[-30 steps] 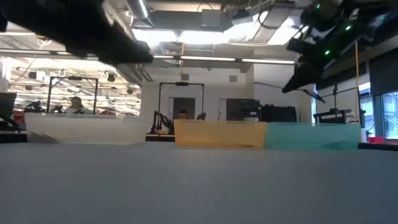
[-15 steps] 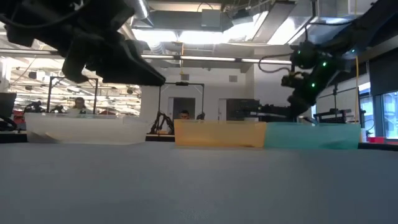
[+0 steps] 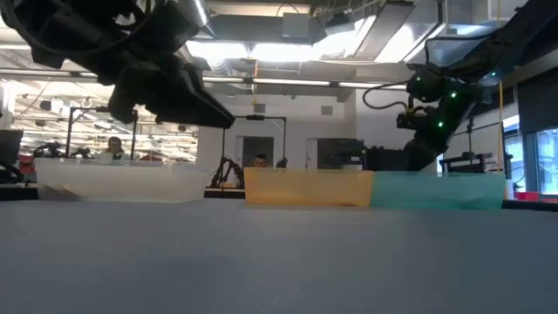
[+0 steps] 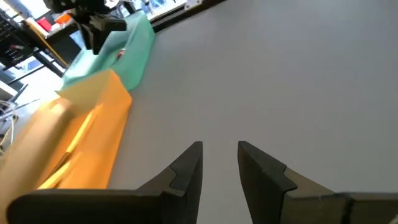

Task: Sort silverware by color (type)
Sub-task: Put the blue spoon into the blue bin, then return to Home Position

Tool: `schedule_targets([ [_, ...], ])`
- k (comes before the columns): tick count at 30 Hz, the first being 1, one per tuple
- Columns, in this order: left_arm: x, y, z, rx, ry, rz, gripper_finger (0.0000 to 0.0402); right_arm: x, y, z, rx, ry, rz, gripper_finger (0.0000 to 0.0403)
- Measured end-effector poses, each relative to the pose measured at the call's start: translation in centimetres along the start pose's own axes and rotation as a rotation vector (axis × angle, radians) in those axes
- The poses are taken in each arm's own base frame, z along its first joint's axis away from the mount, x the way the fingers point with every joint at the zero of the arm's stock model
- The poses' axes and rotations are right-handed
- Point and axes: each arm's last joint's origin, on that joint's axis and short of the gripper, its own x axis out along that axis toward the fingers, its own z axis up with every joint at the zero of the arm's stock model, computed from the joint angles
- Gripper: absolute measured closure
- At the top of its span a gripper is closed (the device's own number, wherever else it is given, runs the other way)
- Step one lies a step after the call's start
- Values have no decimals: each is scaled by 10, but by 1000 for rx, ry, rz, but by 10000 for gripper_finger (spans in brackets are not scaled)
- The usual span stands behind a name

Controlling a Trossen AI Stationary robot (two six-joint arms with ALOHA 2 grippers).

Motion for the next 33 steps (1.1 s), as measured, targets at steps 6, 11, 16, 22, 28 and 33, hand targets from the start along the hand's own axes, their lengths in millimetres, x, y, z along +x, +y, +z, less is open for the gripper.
schedule_targets([
  [6, -20, 14, 8, -54, 7, 7, 305, -29, 3, 10, 57, -134, 68, 230],
  [11, -44, 25, 1, -116, -16, 9, 305, -62, 24, 25, 37, -331, 238, 239],
  [16, -65, 34, -25, -210, -70, 8, 305, -85, 58, 38, -52, -477, 433, 265],
  [22, -82, 41, -53, -328, -120, 4, 305, -103, 101, 44, -157, -561, 600, 304],
  [28, -92, 41, -73, -395, -158, 8, 305, -120, 132, 38, -229, -624, 736, 355],
  [33, -98, 42, -79, -418, -203, 23, 305, -116, 145, 22, -262, -641, 782, 397],
])
